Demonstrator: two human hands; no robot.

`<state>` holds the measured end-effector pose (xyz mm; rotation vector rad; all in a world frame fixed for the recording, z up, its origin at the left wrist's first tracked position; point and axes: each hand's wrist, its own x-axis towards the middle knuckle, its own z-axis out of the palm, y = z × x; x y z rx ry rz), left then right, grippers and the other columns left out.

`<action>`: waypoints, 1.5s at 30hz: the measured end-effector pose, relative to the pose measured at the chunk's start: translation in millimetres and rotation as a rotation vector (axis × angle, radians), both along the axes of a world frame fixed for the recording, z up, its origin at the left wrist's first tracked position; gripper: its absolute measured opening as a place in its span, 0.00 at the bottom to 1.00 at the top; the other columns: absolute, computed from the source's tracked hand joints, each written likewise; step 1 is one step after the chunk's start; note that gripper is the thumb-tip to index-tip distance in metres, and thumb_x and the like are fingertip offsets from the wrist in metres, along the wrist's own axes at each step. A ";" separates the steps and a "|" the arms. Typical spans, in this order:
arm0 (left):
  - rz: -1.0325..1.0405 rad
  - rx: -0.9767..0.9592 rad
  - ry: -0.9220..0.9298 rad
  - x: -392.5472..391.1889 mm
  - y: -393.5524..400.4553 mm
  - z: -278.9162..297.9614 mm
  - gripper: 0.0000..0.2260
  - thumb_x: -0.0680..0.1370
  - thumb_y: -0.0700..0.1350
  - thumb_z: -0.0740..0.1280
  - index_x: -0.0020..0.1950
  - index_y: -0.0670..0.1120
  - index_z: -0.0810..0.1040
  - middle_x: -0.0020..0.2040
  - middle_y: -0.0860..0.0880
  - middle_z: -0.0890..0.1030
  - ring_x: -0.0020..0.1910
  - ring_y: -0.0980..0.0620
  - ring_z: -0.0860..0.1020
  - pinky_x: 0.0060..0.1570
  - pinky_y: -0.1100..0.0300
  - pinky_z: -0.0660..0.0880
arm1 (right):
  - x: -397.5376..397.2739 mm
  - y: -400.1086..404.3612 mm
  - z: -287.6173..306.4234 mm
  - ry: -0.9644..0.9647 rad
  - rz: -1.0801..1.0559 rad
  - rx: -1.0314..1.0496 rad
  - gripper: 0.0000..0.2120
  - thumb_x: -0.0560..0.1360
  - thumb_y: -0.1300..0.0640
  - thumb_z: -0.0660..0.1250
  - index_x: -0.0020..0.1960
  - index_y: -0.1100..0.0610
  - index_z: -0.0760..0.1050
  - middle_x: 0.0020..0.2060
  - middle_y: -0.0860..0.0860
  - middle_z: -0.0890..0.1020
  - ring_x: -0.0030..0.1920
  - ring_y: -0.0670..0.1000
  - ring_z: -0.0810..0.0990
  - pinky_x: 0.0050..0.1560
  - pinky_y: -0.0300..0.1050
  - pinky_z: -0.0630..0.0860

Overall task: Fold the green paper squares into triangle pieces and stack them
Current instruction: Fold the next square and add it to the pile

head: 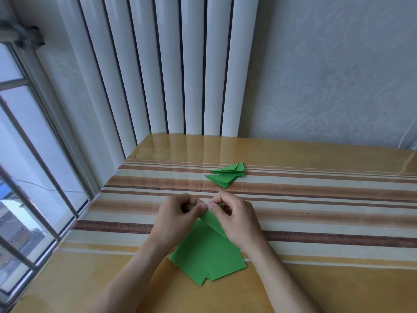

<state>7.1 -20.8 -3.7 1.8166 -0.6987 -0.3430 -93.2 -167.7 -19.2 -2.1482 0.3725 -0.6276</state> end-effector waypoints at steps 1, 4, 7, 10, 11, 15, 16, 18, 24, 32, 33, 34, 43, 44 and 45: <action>0.007 -0.012 0.008 -0.7 -0.1 0.9 0.07 0.80 0.43 0.73 0.43 0.46 0.86 0.29 0.54 0.81 0.25 0.62 0.70 0.29 0.70 0.65 | 0.4 -0.1 0.0 -0.005 -0.008 0.034 0.08 0.80 0.51 0.72 0.44 0.52 0.81 0.34 0.45 0.80 0.35 0.44 0.76 0.33 0.37 0.68; 0.018 -0.055 0.037 -2.7 -0.6 2.9 0.05 0.80 0.41 0.72 0.45 0.41 0.85 0.28 0.57 0.81 0.23 0.65 0.72 0.27 0.73 0.66 | 0.9 -2.3 0.3 -0.022 -0.040 0.181 0.07 0.79 0.49 0.73 0.43 0.50 0.81 0.37 0.48 0.82 0.39 0.47 0.79 0.38 0.43 0.74; 0.010 -0.069 0.048 -4.0 -0.4 4.7 0.05 0.80 0.40 0.72 0.46 0.41 0.85 0.29 0.55 0.83 0.24 0.65 0.73 0.28 0.74 0.67 | 0.4 -4.3 -0.6 0.000 -0.038 0.191 0.07 0.81 0.50 0.71 0.44 0.49 0.80 0.38 0.48 0.83 0.39 0.47 0.79 0.39 0.42 0.73; 0.015 -0.061 0.049 -3.7 -0.4 4.8 0.05 0.80 0.42 0.73 0.45 0.43 0.86 0.31 0.53 0.84 0.25 0.65 0.73 0.29 0.72 0.67 | 0.2 -4.1 -0.7 0.013 -0.038 0.163 0.08 0.82 0.51 0.70 0.44 0.50 0.79 0.36 0.47 0.81 0.36 0.41 0.75 0.37 0.37 0.69; 0.019 -0.058 0.050 -3.6 -0.1 4.7 0.05 0.79 0.42 0.73 0.45 0.43 0.86 0.31 0.53 0.84 0.26 0.63 0.74 0.30 0.71 0.69 | 0.6 -4.1 -0.5 0.011 -0.042 0.158 0.08 0.82 0.51 0.70 0.44 0.51 0.79 0.36 0.47 0.81 0.36 0.41 0.75 0.36 0.36 0.69; 0.041 -0.022 0.042 -0.6 1.4 1.0 0.04 0.79 0.44 0.74 0.45 0.48 0.86 0.35 0.49 0.86 0.32 0.56 0.80 0.39 0.58 0.78 | 0.8 -5.8 -0.7 -0.004 -0.065 0.147 0.08 0.82 0.52 0.69 0.44 0.51 0.77 0.35 0.45 0.79 0.36 0.41 0.74 0.36 0.36 0.68; 0.043 -0.015 0.045 0.2 1.2 0.0 0.04 0.79 0.43 0.74 0.45 0.48 0.87 0.35 0.48 0.86 0.33 0.55 0.82 0.41 0.57 0.80 | 0.6 -6.2 -0.7 -0.006 -0.071 0.144 0.09 0.82 0.52 0.69 0.44 0.51 0.77 0.35 0.44 0.78 0.35 0.41 0.73 0.36 0.36 0.68; 0.053 -0.008 0.049 1.1 1.1 -0.9 0.05 0.79 0.42 0.73 0.45 0.48 0.87 0.35 0.48 0.87 0.34 0.55 0.83 0.41 0.57 0.81 | 0.7 -6.2 -1.2 -0.009 -0.079 0.147 0.08 0.82 0.52 0.70 0.44 0.51 0.78 0.34 0.44 0.78 0.35 0.41 0.73 0.36 0.35 0.68; 0.075 -0.036 0.101 1.5 2.2 0.5 0.05 0.79 0.40 0.73 0.44 0.46 0.87 0.34 0.46 0.86 0.32 0.54 0.82 0.37 0.59 0.80 | 2.8 -6.8 -3.1 -0.044 -0.095 0.215 0.08 0.82 0.52 0.70 0.45 0.51 0.79 0.37 0.49 0.82 0.38 0.46 0.78 0.39 0.42 0.72; 0.079 -0.068 0.110 1.9 2.7 -0.2 0.04 0.79 0.41 0.73 0.46 0.45 0.87 0.34 0.45 0.86 0.32 0.54 0.82 0.37 0.61 0.79 | 1.1 -7.7 -0.7 -0.031 -0.062 0.282 0.07 0.81 0.48 0.71 0.47 0.50 0.80 0.39 0.47 0.83 0.41 0.44 0.81 0.43 0.45 0.77; 0.093 -0.094 0.119 2.7 2.6 -0.6 0.04 0.79 0.40 0.73 0.46 0.44 0.86 0.34 0.44 0.86 0.33 0.53 0.82 0.37 0.61 0.80 | 0.7 -6.7 0.9 -0.008 -0.030 0.327 0.06 0.80 0.48 0.72 0.49 0.50 0.81 0.42 0.47 0.85 0.44 0.45 0.83 0.46 0.47 0.80; 0.108 -0.126 0.139 3.5 3.0 -0.9 0.04 0.79 0.40 0.72 0.47 0.44 0.86 0.35 0.43 0.86 0.33 0.52 0.82 0.37 0.62 0.80 | 0.5 -5.5 2.3 0.013 0.009 0.371 0.05 0.79 0.49 0.73 0.52 0.50 0.81 0.45 0.47 0.86 0.46 0.47 0.85 0.49 0.48 0.82; 0.020 -0.107 0.218 3.2 0.1 -4.0 0.03 0.79 0.38 0.73 0.52 0.42 0.83 0.41 0.39 0.86 0.40 0.48 0.86 0.46 0.57 0.83 | 2.8 -5.3 5.0 -0.076 -0.083 0.486 0.14 0.77 0.59 0.76 0.58 0.50 0.76 0.50 0.51 0.87 0.40 0.50 0.87 0.47 0.47 0.83; -0.010 -0.094 0.230 2.1 -0.6 -4.1 0.03 0.79 0.37 0.73 0.51 0.40 0.83 0.42 0.38 0.86 0.40 0.48 0.86 0.47 0.57 0.84 | 2.7 -6.4 5.6 -0.110 -0.104 0.518 0.15 0.76 0.60 0.77 0.59 0.51 0.75 0.46 0.52 0.88 0.40 0.51 0.87 0.48 0.48 0.84; -0.042 -0.086 0.242 0.8 -1.1 -4.0 0.02 0.78 0.36 0.73 0.50 0.39 0.82 0.42 0.38 0.86 0.40 0.48 0.86 0.47 0.58 0.84 | 2.2 -7.3 6.3 -0.135 -0.119 0.542 0.17 0.76 0.60 0.77 0.60 0.52 0.74 0.43 0.52 0.88 0.40 0.51 0.87 0.50 0.48 0.84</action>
